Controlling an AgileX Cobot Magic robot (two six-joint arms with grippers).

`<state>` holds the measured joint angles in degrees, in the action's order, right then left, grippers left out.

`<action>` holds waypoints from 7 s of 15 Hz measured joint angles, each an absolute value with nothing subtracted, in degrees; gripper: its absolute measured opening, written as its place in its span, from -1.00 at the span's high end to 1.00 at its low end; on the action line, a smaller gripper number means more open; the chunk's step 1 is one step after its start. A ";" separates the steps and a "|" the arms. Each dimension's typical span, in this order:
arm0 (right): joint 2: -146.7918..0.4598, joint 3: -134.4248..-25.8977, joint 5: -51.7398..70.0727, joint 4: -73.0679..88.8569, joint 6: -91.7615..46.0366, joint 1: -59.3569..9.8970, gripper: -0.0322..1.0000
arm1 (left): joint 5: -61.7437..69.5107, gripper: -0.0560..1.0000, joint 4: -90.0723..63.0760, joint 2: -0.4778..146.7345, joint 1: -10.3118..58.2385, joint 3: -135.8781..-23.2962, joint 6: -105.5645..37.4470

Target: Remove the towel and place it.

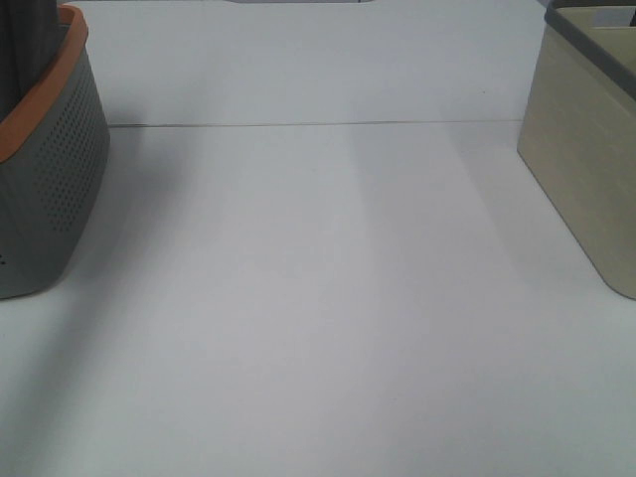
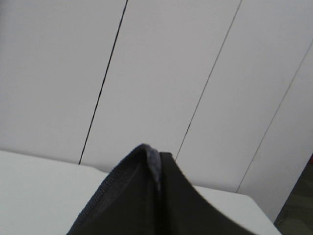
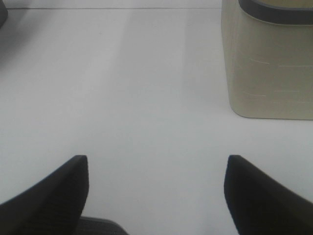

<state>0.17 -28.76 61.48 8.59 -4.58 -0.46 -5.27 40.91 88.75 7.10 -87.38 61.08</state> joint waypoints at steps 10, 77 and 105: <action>0.17 -28.76 61.48 8.59 -4.58 -0.46 -0.53 | -14.38 0.89 41.88 88.12 15.30 -100.50 62.45; -109.55 -61.88 21.37 99.06 -96.20 -33.29 0.89 | -42.11 0.89 100.32 97.75 20.23 -92.70 114.53; -91.56 -77.41 28.71 -25.55 -11.75 -23.84 0.89 | -17.19 0.89 93.74 96.60 13.06 -73.57 117.63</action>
<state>-91.56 -77.41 28.71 -25.55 -11.75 -23.84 -17.19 93.74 96.60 13.06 -73.57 117.63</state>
